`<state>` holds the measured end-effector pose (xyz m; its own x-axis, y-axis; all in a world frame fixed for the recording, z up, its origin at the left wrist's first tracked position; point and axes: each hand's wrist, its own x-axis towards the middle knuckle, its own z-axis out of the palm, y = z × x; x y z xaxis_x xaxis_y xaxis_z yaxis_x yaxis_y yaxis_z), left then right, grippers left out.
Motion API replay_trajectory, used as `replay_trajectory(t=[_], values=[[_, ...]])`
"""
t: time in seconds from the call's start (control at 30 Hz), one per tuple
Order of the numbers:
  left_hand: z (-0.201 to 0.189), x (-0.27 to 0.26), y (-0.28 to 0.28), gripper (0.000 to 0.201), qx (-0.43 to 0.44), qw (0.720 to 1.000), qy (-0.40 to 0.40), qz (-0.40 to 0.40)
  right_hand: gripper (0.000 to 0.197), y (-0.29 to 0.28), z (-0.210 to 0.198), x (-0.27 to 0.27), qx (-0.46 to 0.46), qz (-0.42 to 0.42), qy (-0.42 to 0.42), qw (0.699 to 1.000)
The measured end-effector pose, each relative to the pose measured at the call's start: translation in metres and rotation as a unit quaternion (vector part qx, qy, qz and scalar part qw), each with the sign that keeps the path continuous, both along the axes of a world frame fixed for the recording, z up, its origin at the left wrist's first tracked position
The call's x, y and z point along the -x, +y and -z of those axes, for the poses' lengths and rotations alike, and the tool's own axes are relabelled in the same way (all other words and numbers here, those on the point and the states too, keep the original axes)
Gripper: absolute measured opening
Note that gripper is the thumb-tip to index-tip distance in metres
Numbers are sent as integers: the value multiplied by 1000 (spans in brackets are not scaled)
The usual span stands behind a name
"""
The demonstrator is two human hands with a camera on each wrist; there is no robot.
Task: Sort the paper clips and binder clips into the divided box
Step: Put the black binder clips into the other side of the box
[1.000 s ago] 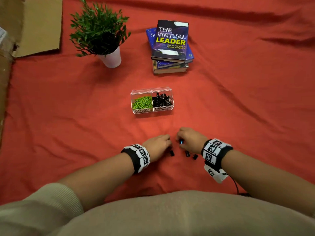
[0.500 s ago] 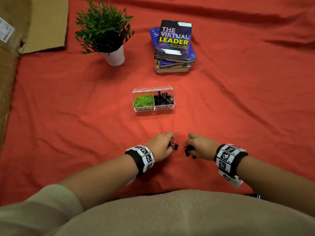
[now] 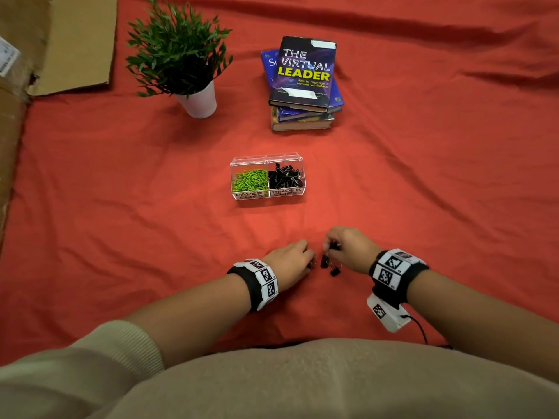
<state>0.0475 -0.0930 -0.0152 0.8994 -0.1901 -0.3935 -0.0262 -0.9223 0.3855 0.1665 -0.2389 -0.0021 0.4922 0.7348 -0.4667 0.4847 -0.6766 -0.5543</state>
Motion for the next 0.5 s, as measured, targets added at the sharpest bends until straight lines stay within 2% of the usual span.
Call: replay_trajectory(t=[0.13,0.27,0.33,0.4,0.5], values=[[-1,-6,2,27,-14,1000,11,13,10,38,-17,-25,-89,124,37,988],[-2,-9,6,28,-4,999,30,-11,9,86,-40,-54,-158,178,50,970],[-2,-10,16,30,14,998,28,-53,6,110,-46,-65,-170,181,36,968],[-4,-14,31,28,57,991,-5,-120,6,129,-46,-70,-164,172,2,971],[-15,-33,60,26,100,962,-83,-239,8,147,-36,-69,-126,143,-38,981]])
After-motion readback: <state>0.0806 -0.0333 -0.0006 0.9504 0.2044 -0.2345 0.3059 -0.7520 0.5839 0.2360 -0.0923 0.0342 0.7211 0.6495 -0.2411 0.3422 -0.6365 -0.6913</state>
